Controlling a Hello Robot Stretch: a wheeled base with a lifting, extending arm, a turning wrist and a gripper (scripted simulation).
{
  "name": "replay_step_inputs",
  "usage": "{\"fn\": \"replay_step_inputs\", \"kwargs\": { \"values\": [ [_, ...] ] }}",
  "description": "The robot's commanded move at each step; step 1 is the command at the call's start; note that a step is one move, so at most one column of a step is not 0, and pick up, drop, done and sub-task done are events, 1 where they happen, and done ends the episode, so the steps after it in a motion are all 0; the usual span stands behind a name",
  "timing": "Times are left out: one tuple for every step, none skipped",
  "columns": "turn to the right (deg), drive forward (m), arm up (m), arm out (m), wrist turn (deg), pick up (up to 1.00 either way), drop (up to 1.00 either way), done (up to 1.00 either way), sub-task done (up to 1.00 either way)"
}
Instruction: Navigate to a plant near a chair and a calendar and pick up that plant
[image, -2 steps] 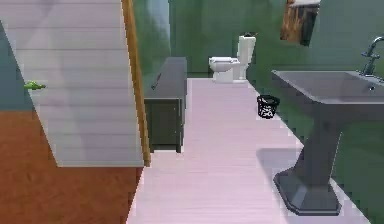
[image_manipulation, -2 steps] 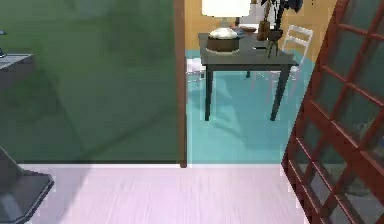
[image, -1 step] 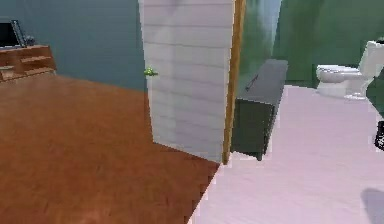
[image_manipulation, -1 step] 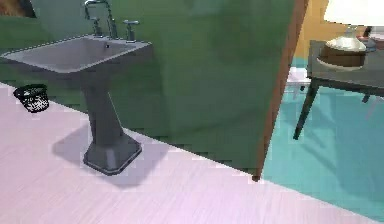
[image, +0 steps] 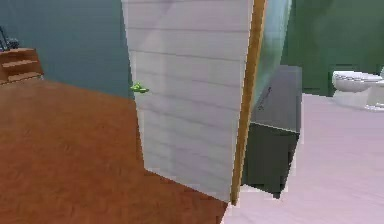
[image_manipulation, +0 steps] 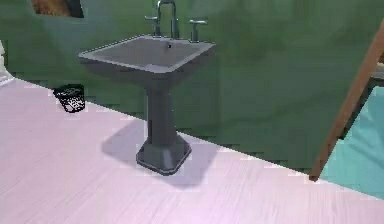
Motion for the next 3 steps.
{"fn": "replay_step_inputs", "kwargs": {
  "values": [
    [-45.0, 0.0, 0.0, 0.0, 0.0, 0.0, 0.0, 0.0, 0.0],
    [-6.0, 0.0, 0.0, 0.0, 0.0, 0.0, 0.0, 0.0, 0.0],
    [0.0, 0.85, 0.0, 0.0, 0.0, 0.0, 0.0, 0.0, 0.0]
  ]
}}
